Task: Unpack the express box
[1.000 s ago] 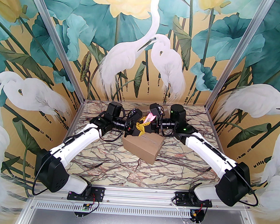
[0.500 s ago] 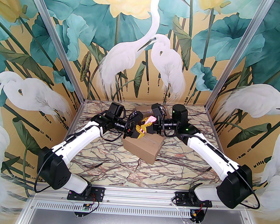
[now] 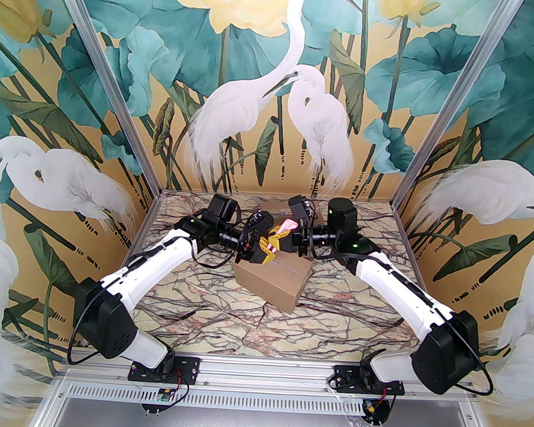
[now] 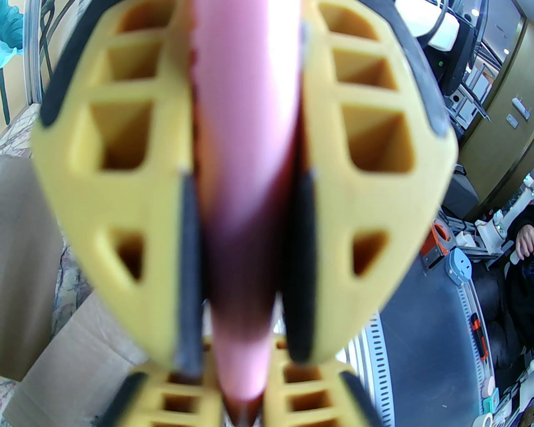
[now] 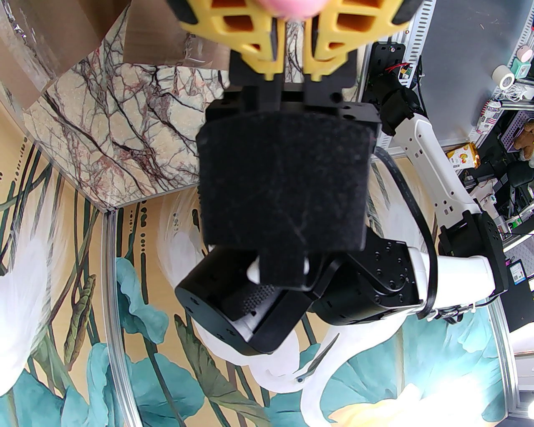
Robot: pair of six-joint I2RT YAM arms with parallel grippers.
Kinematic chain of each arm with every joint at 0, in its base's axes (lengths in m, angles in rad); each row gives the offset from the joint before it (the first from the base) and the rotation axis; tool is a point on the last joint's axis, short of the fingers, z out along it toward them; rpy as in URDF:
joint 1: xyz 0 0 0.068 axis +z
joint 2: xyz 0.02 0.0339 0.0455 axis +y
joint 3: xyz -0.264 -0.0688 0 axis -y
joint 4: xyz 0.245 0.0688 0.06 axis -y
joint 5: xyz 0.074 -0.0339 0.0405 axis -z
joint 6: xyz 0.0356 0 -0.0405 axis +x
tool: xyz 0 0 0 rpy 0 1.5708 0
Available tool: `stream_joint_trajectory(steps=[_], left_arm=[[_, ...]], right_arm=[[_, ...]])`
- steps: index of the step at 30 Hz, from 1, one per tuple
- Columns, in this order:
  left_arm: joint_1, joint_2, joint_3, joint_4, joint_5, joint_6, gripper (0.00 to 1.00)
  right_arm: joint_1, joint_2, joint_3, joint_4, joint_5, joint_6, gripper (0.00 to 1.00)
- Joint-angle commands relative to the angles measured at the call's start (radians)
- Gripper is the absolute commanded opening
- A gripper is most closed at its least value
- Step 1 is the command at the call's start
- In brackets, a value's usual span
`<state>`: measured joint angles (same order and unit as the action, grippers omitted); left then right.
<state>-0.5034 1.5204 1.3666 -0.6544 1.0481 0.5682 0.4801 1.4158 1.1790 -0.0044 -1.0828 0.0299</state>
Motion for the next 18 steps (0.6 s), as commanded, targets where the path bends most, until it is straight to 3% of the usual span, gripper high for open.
stream_joint_trajectory(steps=[1, 8, 10, 13, 18], left_arm=[[-0.007, -0.039, -0.026, 0.097, -0.095, -0.064, 0.64], [0.047, -0.196, -0.214, 0.318, -0.314, -0.379, 0.91], [0.052, -0.252, -0.287, 0.349, -0.441, -0.471, 0.98], [0.055, -0.318, -0.348, 0.307, -0.606, -0.584, 0.99], [0.057, -0.410, -0.438, 0.241, -0.711, -0.797, 0.99]], right_arm=[[-0.009, -0.020, -0.008, 0.002, 0.084, -0.030, 0.00], [-0.073, -0.113, -0.083, 0.019, 0.378, -0.048, 0.00], [-0.087, -0.142, -0.114, 0.032, 0.468, -0.057, 0.00], [-0.089, -0.180, -0.142, 0.023, 0.602, -0.078, 0.00], [-0.090, -0.205, -0.172, -0.031, 0.777, -0.108, 0.00]])
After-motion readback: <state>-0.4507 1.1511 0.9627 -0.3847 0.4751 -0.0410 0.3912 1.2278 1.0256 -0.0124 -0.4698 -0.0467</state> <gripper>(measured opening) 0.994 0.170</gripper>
